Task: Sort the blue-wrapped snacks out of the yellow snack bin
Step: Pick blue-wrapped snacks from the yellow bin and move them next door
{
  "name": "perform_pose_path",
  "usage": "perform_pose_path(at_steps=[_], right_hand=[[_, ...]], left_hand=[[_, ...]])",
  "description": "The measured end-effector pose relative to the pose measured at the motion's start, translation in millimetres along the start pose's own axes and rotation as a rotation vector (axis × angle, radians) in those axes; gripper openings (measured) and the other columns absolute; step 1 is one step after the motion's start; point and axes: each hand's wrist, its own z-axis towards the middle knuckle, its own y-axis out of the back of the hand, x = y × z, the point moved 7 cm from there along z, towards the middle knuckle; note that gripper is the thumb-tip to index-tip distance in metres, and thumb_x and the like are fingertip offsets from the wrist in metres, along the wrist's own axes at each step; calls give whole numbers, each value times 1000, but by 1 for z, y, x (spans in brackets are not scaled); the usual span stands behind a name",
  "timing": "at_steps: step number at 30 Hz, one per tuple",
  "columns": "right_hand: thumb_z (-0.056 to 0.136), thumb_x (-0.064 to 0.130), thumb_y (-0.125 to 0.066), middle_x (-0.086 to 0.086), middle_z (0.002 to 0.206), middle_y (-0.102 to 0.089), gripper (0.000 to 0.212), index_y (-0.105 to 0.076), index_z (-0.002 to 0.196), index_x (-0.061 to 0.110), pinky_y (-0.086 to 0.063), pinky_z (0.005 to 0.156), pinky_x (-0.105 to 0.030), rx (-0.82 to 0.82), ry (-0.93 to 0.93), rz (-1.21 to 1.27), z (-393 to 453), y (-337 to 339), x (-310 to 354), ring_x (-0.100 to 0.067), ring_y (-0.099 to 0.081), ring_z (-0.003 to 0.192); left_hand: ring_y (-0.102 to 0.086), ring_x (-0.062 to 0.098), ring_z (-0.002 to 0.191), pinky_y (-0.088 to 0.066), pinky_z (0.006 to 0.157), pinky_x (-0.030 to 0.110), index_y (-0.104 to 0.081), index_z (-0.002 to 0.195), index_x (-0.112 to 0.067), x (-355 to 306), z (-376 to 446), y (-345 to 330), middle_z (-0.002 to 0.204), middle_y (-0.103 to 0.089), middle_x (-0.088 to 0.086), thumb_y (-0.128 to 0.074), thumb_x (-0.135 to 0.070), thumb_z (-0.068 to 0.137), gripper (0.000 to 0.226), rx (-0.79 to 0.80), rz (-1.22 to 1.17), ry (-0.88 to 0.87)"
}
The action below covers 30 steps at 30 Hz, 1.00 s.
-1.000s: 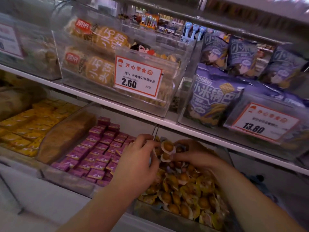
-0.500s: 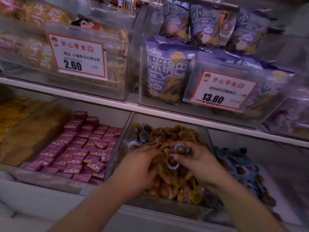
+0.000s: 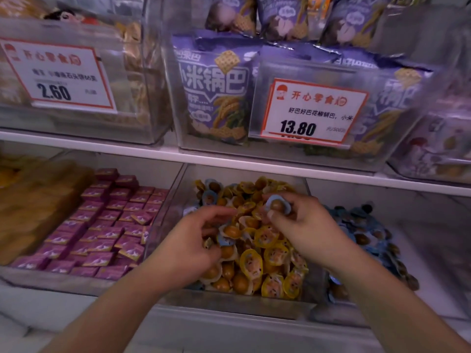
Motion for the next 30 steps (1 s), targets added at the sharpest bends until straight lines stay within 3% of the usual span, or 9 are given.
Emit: perform_pose_path(at_steps=[3, 5, 9, 11, 16, 22, 26, 29, 30], right_hand=[[95, 31, -59, 6, 88, -70, 21, -61, 115, 38, -58, 69, -36, 62, 16, -144, -2, -12, -1, -12, -69, 75], [94, 34, -58, 12, 90, -66, 30, -55, 124, 41, -53, 62, -21, 127, 66, -280, -6, -25, 0, -5, -65, 76], [89, 49, -61, 8, 130, -53, 55, -47, 139, 32, -45, 98, -33, 231, 209, -590, -13, -55, 6, -13, -46, 122], [87, 51, -62, 6, 135, -49, 64, -43, 143, 29, -43, 101, -35, 228, 221, -642, -14, -64, 7, -17, -41, 126], [88, 39, -66, 7, 122, -62, 48, -52, 133, 36, -49, 92, -34, 148, 153, -475, -9, -59, 3, -15, -55, 115], [90, 17, -67, 17, 88, -65, 34, -62, 106, 47, -54, 65, -21, 46, 5, -169, -3, -34, -8, -2, -62, 78], [91, 15, -64, 20, 87, -66, 33, -65, 98, 47, -55, 57, -25, -37, 12, -133, -5, -22, -7, -10, -65, 67], [95, 24, -59, 18, 99, -64, 19, -69, 108, 34, -50, 70, -11, -8, 32, -223, -7, -29, -7, -1, -63, 83], [95, 32, -58, 14, 103, -63, 19, -69, 111, 30, -50, 79, -16, 32, 45, -274, -8, -34, -6, -2, -60, 92]], left_hand=[[-58, -2, 118, -51, 100, 28, -60, 128, -34, 4, -2, 0, 124, -64, -16, -62, 7, 79, 64, -14, 54, 39], [-58, -3, 118, -50, 100, 23, -55, 132, -37, 7, -4, -3, 125, -62, -19, -63, 1, 82, 64, -23, 165, 52], [-54, -10, 114, -43, 93, 5, -50, 133, -45, 4, -6, -2, 115, -59, -32, -71, -14, 80, 65, -68, 285, 23], [-53, -17, 106, -37, 80, -5, -49, 131, -49, 0, -7, -1, 96, -56, -42, -73, -22, 80, 62, -100, 276, 11], [-62, -10, 86, -49, 70, 8, -55, 129, -40, -2, -10, 8, 89, -62, -27, -65, -28, 91, 41, -219, 262, 8], [-63, -5, 74, -44, 55, 9, -63, 106, -39, -9, -10, 12, 81, -67, -21, -56, -21, 96, 22, -284, 326, 51], [-60, -7, 75, -42, 52, 7, -62, 94, -36, -12, -8, 13, 77, -66, -18, -57, -20, 95, 16, -322, 353, 53], [-62, -2, 71, -44, 52, 11, -61, 94, -34, -19, -11, 17, 74, -66, -18, -57, -20, 94, 14, -419, 352, 11], [-62, -1, 69, -43, 52, 12, -61, 96, -33, -22, -12, 18, 76, -67, -17, -57, -20, 95, 13, -452, 363, -15]])
